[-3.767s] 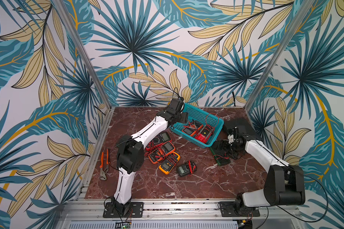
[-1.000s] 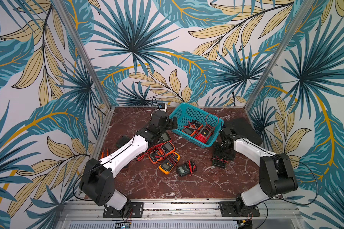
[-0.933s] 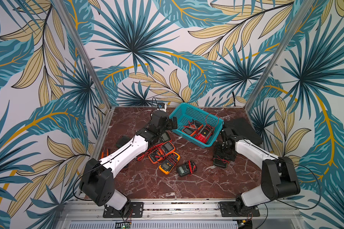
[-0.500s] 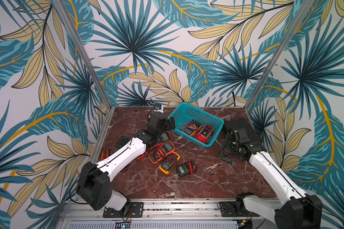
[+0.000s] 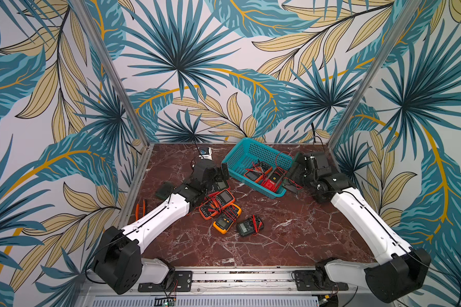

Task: Put the multimeter into the basket
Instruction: Place the multimeter in the basket.

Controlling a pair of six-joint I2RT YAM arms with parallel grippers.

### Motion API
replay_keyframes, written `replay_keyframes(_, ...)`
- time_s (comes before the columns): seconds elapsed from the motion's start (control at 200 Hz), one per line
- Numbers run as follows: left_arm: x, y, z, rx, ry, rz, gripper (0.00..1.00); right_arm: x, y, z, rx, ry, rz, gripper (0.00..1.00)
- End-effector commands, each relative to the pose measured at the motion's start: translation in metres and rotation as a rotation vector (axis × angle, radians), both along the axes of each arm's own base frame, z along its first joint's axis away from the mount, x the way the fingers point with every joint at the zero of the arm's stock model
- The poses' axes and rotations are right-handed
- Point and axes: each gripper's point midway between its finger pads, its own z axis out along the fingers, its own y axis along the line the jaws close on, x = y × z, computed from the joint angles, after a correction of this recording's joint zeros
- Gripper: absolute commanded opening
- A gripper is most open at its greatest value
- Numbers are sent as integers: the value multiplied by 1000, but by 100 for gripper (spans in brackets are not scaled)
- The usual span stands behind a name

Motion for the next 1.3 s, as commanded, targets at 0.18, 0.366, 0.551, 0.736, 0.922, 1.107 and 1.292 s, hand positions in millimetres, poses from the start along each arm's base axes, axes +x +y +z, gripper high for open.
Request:
replay_keyframes(0.18,-18,21,2,11,-63,33,100,92,78,25,130,-149,35,21)
replay_keyframes(0.366,-25,28,1,18,-75,46,100,131,118,3,167,-137,33,21)
replay_keyframes(0.551,-26,32,-2,31,-72,56,100,160,147,-15,207,-137,27,21)
replay_keyframes(0.736,-26,32,-6,36,-64,56,100,178,166,-33,228,-129,27,21)
replay_keyframes(0.922,-27,33,-7,40,-58,57,100,191,180,-57,233,-105,24,22)
replay_keyframes(1.107,-28,34,-7,43,-60,64,100,195,188,-81,234,-62,18,22)
replay_keyframes(1.292,-27,33,-8,41,-59,61,100,192,186,-103,212,-13,4,24)
